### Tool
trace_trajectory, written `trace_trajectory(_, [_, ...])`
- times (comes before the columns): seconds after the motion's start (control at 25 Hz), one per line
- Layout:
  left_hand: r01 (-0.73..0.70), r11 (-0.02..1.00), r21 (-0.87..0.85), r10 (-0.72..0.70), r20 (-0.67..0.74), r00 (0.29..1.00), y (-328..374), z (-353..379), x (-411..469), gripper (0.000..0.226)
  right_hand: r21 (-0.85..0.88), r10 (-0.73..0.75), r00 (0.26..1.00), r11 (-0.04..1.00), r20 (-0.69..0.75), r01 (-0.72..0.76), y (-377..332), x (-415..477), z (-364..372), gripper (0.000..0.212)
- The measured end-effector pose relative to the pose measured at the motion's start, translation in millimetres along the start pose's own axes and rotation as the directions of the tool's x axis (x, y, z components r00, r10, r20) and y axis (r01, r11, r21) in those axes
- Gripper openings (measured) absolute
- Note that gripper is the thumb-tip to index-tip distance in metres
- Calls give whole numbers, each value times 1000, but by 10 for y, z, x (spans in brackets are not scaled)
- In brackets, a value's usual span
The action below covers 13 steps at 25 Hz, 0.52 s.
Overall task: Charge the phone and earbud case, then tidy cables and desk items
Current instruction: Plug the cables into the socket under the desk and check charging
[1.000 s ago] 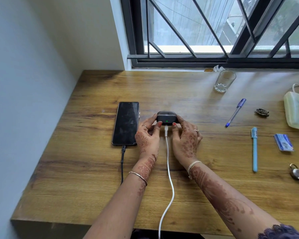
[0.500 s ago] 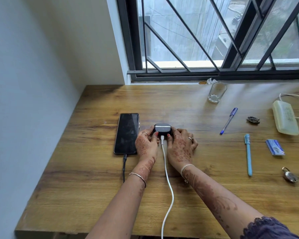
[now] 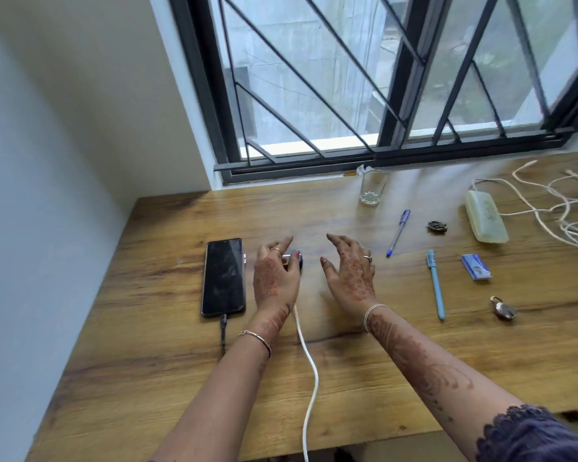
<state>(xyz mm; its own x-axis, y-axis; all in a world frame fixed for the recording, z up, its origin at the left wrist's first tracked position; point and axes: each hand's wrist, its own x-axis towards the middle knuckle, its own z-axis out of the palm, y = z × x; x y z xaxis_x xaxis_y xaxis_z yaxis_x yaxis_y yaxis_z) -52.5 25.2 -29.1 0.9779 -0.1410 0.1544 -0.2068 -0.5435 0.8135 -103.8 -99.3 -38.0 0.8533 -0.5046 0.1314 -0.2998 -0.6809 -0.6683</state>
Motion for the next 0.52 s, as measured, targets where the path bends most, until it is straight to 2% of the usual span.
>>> trace_trajectory(0.2, [-213, 971, 107, 189, 203, 961, 713, 453, -130, 49, -15, 5, 995, 1000, -95, -7, 359, 54, -634, 64])
trace_trajectory(0.36, [-227, 974, 16, 217, 244, 945, 1294, 1020, -346, 47, 48, -9, 987, 999, -163, 17, 912, 45, -1303, 62])
trace_trajectory(0.52, [-234, 969, -72, 245, 296, 923, 2014, 1821, -803, 45, 96, 38, 983, 995, -180, -21, 1735, -81, -2155, 60])
